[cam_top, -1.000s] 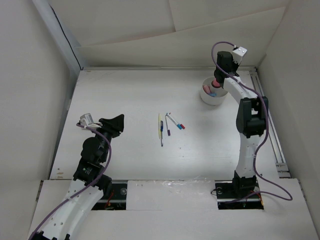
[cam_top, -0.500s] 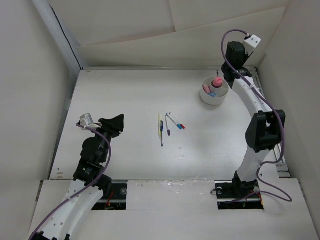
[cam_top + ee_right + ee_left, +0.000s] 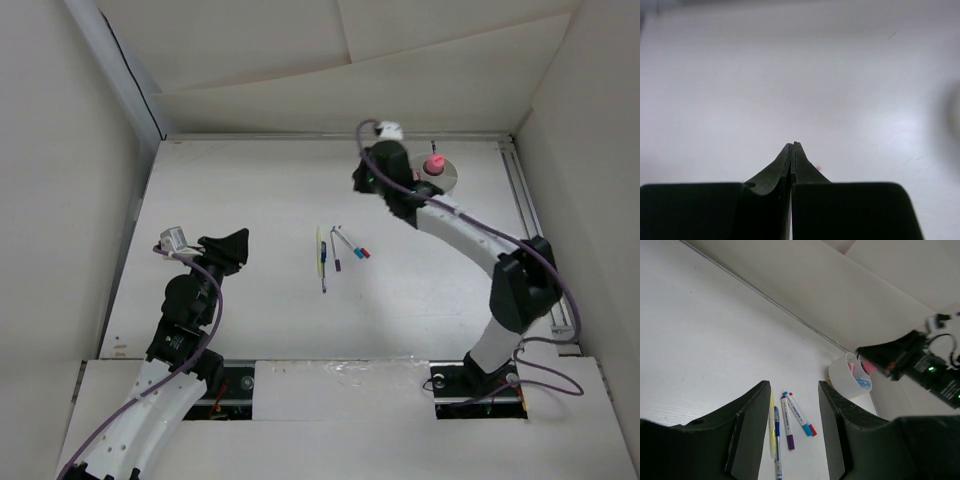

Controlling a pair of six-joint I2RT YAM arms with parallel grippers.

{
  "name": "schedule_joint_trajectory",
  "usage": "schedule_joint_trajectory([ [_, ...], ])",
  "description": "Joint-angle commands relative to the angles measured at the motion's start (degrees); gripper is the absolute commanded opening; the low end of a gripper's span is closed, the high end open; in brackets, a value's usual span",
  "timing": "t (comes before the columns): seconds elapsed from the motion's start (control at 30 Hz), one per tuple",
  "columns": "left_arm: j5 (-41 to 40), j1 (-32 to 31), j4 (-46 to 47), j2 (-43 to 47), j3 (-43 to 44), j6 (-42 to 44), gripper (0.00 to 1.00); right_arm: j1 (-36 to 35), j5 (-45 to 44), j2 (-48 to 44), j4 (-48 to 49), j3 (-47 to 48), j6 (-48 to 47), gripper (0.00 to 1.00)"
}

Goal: Sort the stationery into containers
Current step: Pick up the pen from the center of the board.

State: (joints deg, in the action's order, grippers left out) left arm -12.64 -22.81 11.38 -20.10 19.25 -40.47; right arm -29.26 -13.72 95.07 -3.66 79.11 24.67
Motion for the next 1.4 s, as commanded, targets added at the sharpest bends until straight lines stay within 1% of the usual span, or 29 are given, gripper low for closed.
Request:
schedule_joint_trajectory([
  [0.0, 0.7, -0.2, 3.0, -0.2, 0.0, 0.8, 0.40, -9.0, 4.4, 5.2, -9.4, 2.5, -2.0, 0.00],
  [0.07, 1.2, -0.2, 3.0, -0.2, 0.0, 0.8, 0.40, -14.0, 0.8, 8.0, -12.8, 4.1, -2.6, 0.00],
  [0.13, 1.7, -0.2, 3.0, -0.2, 0.0, 0.8, 0.40, -16.0, 0.8, 9.1, -12.9, 3.5, -2.6, 0.00],
  [0.17, 1.7, -0.2, 3.0, -0.2, 0.0, 0.8, 0.40, -16.6, 0.8, 10.0, -12.9, 3.5, -2.0, 0.03],
  [0.27, 1.7, -0.2, 3.0, -0.2, 0.5, 0.8, 0.40, -17.8, 2.0, 12.8, -12.9, 3.0, 0.0, 0.15],
  [0.3, 1.7, -0.2, 3.0, -0.2, 0.5, 0.8, 0.40, -17.8, 2.0, 13.6, -12.9, 3.0, 1.3, 0.24],
  [0.33, 1.7, -0.2, 3.0, -0.2, 0.5, 0.8, 0.40, -17.8, 2.0, 14.3, -12.9, 3.6, 1.9, 0.28],
  [0.4, 1.7, -0.2, 3.0, -0.2, 0.5, 0.8, 0.40, -17.8, 2.0, 16.5, -12.9, 4.1, 2.9, 0.33],
  [0.57, 2.3, -0.2, 3.0, -0.2, 0.5, 0.8, 0.40, -17.8, -2.3, 20.9, -14.4, 9.0, 3.6, 0.32],
  [0.63, 2.3, -0.2, 3.0, -0.2, 0.5, 0.8, 0.40, -17.2, -2.3, 23.1, -15.0, 11.9, 3.6, 0.28],
  [0.73, 2.3, -0.2, 3.0, -0.2, 0.5, 0.8, 0.40, -16.0, -2.3, 26.0, -16.5, 15.8, 3.6, 0.28],
  [0.83, 2.3, -0.2, 3.0, -0.2, 0.5, 0.8, 0.40, -16.0, -2.9, 27.9, -17.6, 17.6, 3.6, 0.28],
  [0.87, 2.3, -0.2, 3.0, -0.2, 0.5, 0.8, 0.40, -16.0, -3.7, 28.8, -17.6, 18.4, 3.6, 0.29],
  [1.03, 2.3, -0.2, 3.0, -0.2, 0.5, 0.8, 0.40, -16.0, -8.3, 29.4, -18.9, 19.1, 4.2, 0.29],
  [1.37, 2.3, -0.2, 3.0, -0.7, 0.5, 0.8, 0.40, -15.5, -5.8, 34.8, -20.9, 22.9, 4.2, 0.29],
])
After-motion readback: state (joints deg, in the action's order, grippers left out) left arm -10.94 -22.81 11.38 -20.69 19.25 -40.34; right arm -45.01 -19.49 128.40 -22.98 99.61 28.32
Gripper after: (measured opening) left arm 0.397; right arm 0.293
